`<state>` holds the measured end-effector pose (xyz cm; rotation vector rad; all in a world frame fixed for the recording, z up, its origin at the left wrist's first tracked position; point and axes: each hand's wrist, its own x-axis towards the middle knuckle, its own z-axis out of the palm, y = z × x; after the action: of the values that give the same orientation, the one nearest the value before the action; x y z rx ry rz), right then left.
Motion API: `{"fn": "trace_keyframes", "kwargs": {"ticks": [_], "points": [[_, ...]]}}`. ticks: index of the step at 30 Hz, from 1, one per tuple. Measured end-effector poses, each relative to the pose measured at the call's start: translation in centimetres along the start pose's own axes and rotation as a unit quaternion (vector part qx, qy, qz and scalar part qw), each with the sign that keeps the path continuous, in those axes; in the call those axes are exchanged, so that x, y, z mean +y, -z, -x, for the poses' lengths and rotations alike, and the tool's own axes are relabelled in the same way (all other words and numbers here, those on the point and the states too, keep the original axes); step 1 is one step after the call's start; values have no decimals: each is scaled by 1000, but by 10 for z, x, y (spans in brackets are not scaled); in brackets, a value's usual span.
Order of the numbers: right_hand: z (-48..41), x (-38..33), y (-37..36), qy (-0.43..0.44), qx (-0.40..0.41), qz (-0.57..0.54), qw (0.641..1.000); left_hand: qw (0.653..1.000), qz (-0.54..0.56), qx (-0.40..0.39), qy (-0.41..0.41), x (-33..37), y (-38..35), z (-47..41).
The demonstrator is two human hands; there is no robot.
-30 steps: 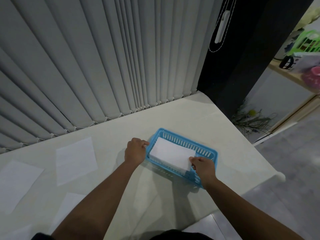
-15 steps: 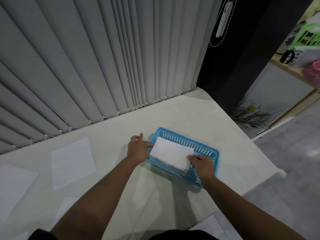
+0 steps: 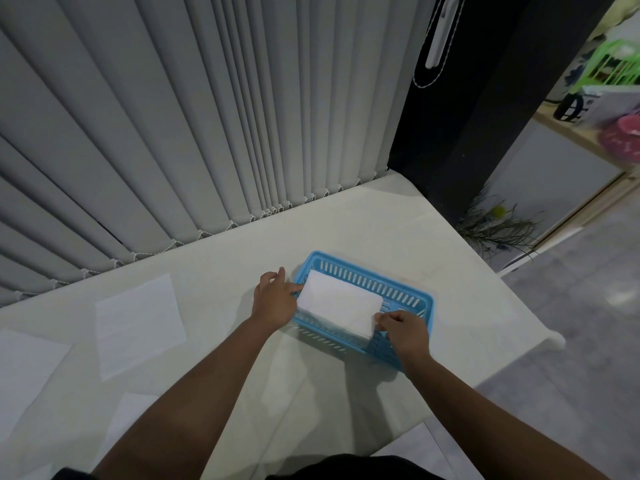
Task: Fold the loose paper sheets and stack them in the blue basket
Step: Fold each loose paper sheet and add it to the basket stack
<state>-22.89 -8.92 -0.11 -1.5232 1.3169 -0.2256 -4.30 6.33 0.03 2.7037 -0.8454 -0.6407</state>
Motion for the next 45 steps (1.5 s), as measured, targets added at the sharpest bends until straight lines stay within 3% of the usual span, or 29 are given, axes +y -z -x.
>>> {"fn": "trace_keyframes", "kwargs": {"ticks": [6, 10, 13, 15, 19, 25, 32, 35, 40, 45], "points": [[1, 3, 0, 10, -11, 23, 1000, 1000, -8, 13, -6, 3, 0, 3], [4, 2, 0, 81, 10, 106, 991, 996, 37, 73, -18, 3, -1, 5], [4, 3, -4, 239, 42, 245, 939, 991, 12, 112, -77, 8, -3, 5], [4, 3, -10, 298, -8, 343, 891, 989, -46, 70, -123, 13, -9, 5], [3, 15, -24, 289, -106, 472, 826, 978, -143, -23, -152, 15, -25, 0], [1, 31, -28, 293, -93, 511, 803, 965, -193, -23, -174, 8, -33, -5], [5, 35, -15, 285, -80, 505, 811, 969, -190, -1, -155, -3, -29, -6], [9, 33, 2, 279, -45, 439, 853, 980, -137, 56, -137, -14, -30, -1], [13, 38, 27, 198, 67, 262, 942, 996, 41, 75, -10, -9, -27, 4], [0, 54, 21, 64, 24, 52, 996, 941, 331, 37, 53, 13, -28, 16]]}}
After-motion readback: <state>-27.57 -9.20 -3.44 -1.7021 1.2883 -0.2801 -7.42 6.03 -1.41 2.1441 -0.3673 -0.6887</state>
